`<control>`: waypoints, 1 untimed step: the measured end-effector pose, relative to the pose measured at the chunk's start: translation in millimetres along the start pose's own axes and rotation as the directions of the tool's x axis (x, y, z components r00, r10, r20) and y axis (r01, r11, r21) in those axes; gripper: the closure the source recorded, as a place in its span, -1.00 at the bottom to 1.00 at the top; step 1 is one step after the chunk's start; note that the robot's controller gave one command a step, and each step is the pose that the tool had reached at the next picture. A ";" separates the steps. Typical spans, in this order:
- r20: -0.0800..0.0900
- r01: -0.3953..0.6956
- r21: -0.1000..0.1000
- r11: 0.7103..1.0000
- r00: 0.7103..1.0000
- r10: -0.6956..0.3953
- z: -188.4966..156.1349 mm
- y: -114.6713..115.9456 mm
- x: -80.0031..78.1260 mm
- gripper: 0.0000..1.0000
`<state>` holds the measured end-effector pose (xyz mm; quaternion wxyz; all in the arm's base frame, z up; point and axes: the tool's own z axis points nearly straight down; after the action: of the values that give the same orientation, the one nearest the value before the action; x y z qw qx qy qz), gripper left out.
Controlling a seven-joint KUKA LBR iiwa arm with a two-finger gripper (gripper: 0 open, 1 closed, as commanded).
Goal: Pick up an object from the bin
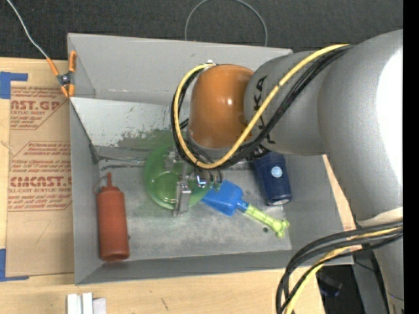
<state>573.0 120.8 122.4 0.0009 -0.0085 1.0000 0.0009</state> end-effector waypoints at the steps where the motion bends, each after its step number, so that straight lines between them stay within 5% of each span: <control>1: -0.006 -0.460 0.002 0.888 0.888 0.460 36.2 -21.2 12.7 -1.00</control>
Offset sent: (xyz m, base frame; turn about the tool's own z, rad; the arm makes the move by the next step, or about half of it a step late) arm -0.0002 0.0086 -0.0524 0.1366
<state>560.7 99.5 86.2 -0.0023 0.2285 0.9735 0.0010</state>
